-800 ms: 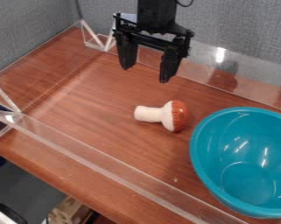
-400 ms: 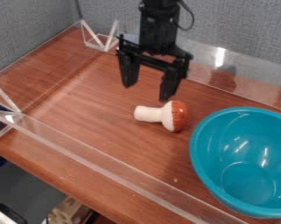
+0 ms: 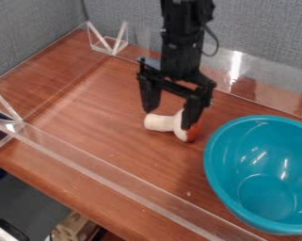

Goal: Put the mushroom in the blue bowl

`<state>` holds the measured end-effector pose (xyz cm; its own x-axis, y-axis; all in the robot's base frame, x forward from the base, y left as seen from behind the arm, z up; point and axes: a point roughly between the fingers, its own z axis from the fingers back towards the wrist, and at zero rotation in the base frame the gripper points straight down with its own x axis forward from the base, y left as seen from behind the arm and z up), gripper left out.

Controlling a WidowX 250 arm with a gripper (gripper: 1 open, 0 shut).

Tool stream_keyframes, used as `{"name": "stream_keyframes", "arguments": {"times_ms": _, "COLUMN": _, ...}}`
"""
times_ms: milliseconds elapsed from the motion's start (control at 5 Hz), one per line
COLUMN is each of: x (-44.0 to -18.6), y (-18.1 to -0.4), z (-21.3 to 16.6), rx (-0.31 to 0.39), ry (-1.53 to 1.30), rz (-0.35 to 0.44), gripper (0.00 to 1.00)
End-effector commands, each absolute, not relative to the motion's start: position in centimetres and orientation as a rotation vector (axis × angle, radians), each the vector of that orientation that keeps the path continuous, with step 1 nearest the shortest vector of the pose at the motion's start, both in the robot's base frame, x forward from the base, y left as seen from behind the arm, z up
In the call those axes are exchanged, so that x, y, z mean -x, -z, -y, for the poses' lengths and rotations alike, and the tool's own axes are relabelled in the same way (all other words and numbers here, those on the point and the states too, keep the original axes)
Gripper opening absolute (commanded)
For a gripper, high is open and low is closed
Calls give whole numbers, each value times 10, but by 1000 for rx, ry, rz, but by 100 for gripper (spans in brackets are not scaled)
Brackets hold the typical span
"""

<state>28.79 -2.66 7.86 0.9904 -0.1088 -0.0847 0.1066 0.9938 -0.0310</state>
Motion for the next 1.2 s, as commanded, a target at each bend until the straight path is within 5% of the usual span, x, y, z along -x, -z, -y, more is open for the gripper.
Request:
{"name": "stream_keyframes", "arguments": {"times_ms": 0, "x": -293, "y": -75, "z": 31, "rx": 31, "ry": 131, "rz": -49, "gripper": 100}}
{"name": "stream_keyframes", "arguments": {"times_ms": 1000, "x": -319, "y": -45, "z": 30, "rx": 43, "ry": 121, "rz": -37, "gripper": 100}}
